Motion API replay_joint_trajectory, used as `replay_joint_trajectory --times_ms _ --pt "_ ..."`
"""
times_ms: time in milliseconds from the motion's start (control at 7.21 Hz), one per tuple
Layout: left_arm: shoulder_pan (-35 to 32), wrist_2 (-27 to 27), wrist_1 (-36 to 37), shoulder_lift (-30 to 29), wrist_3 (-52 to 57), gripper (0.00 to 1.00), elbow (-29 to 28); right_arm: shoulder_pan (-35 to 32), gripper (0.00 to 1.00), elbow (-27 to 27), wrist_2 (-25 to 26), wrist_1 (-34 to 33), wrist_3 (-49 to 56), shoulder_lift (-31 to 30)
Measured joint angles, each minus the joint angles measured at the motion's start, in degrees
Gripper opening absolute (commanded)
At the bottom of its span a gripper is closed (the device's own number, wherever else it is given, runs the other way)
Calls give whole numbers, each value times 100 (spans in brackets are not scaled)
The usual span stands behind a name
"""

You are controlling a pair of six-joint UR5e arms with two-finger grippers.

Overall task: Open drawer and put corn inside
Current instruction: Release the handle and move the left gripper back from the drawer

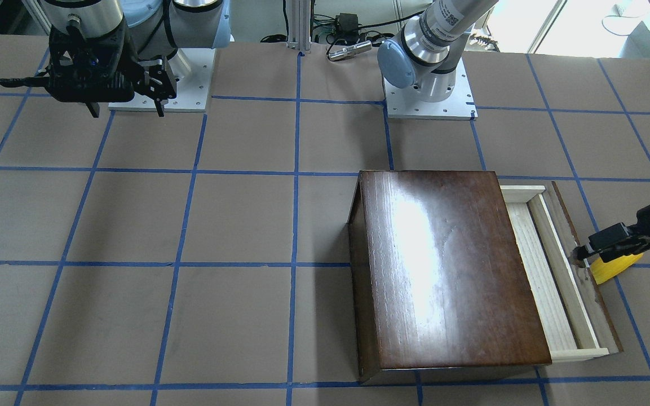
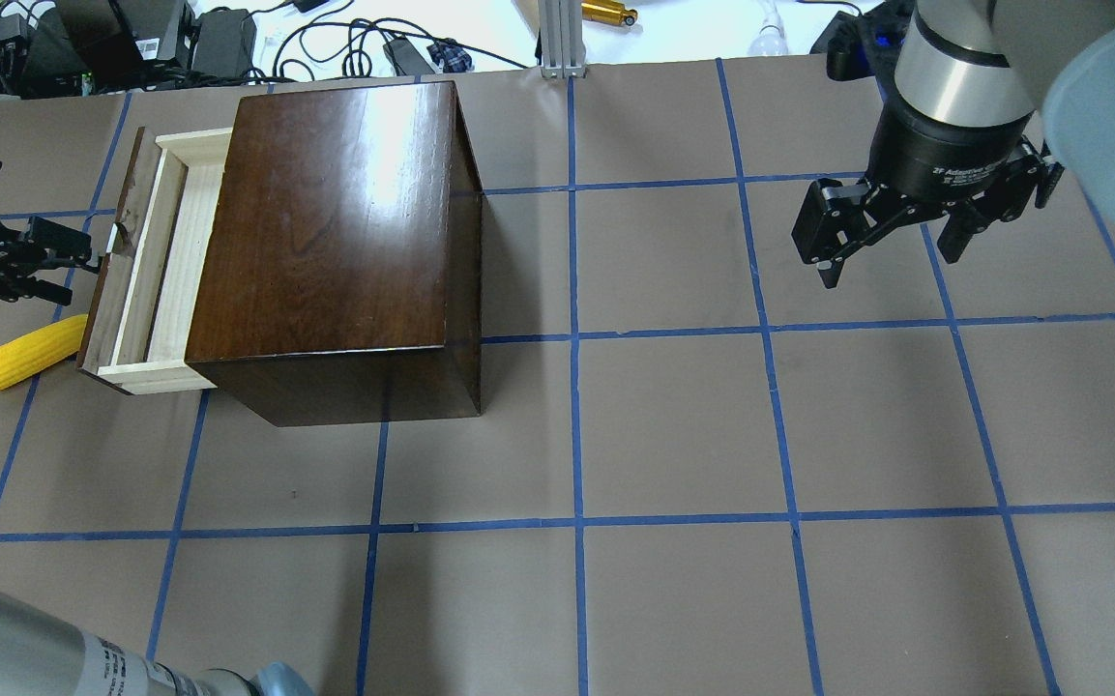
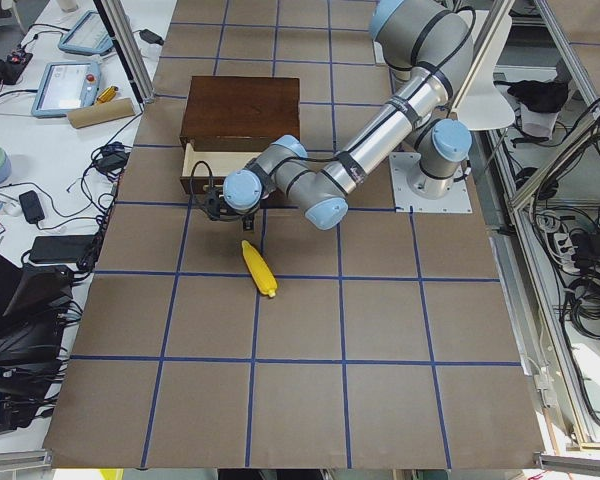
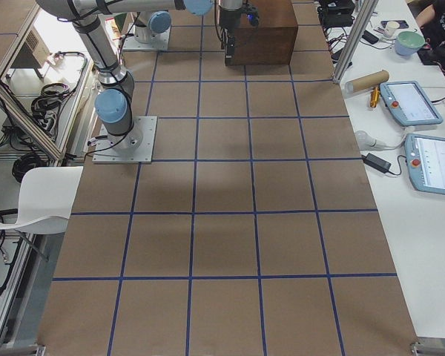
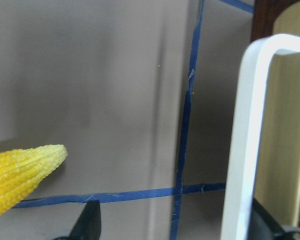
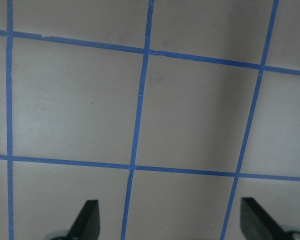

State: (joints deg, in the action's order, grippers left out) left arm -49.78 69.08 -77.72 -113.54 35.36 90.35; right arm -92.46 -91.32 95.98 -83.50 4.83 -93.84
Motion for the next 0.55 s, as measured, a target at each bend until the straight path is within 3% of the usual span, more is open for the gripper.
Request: replay_joint_trajectory --times_ms 277,555 --pt "-23 456 -165 325 12 100 -168 0 100 0 4 0 0 1" --pt "-15 1247 16 385 125 100 -219 0 100 0 1 0 0 -2"
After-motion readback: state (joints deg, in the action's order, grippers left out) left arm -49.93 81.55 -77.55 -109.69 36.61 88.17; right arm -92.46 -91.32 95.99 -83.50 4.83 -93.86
